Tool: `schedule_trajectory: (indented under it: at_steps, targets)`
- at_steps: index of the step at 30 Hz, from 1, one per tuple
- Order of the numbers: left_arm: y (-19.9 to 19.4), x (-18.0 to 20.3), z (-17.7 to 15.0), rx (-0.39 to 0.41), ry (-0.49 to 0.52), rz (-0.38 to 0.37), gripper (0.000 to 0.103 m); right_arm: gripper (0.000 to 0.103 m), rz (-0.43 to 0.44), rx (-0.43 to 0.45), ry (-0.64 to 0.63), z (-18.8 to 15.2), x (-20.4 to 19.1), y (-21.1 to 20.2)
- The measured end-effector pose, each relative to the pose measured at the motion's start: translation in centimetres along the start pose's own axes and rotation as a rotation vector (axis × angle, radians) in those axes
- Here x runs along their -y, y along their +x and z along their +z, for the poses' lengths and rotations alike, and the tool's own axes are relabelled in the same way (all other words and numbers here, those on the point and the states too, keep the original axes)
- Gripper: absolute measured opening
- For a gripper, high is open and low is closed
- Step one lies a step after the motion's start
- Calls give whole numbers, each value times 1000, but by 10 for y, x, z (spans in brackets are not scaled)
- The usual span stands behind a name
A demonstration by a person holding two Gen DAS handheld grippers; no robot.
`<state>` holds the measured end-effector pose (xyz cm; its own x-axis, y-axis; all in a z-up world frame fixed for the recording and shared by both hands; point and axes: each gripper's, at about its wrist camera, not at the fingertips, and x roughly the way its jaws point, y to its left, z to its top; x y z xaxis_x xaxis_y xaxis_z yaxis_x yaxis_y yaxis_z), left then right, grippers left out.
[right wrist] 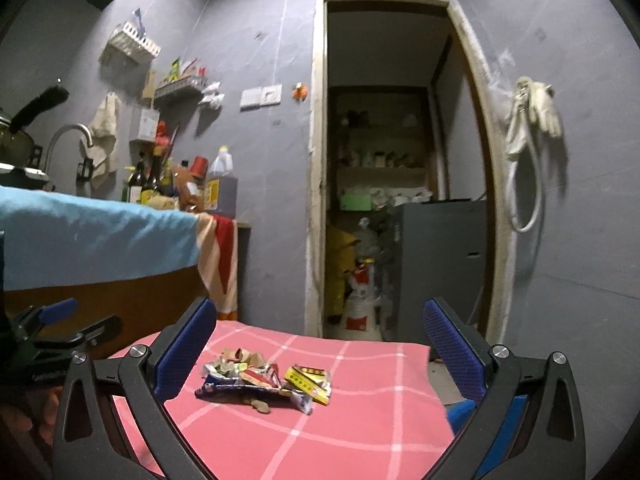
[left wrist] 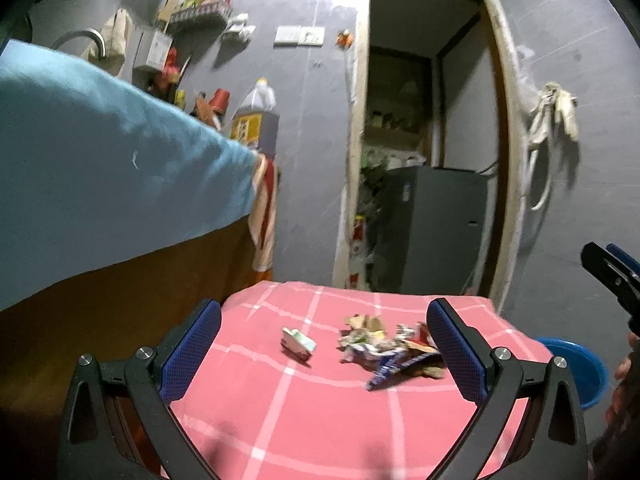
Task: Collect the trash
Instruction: 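Close the left gripper on a white wrapper while the right grasps a yellow bag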
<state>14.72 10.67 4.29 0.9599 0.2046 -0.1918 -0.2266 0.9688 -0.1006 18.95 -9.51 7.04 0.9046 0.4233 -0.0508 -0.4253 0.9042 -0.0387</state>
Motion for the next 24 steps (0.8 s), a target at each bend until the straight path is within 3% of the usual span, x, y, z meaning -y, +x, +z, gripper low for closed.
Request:
schedule_trajectory:
  at_steps: [6, 16, 24]
  targets:
    - [46, -12, 2, -139, -31, 66, 101, 103, 50, -158, 29, -3, 3, 60]
    - [108, -37, -7, -372, -142, 56, 98, 103, 80, -484, 85, -35, 16, 139]
    - [143, -41, -16, -507, -171, 18, 62, 98, 108, -683, 142, -59, 22, 190]
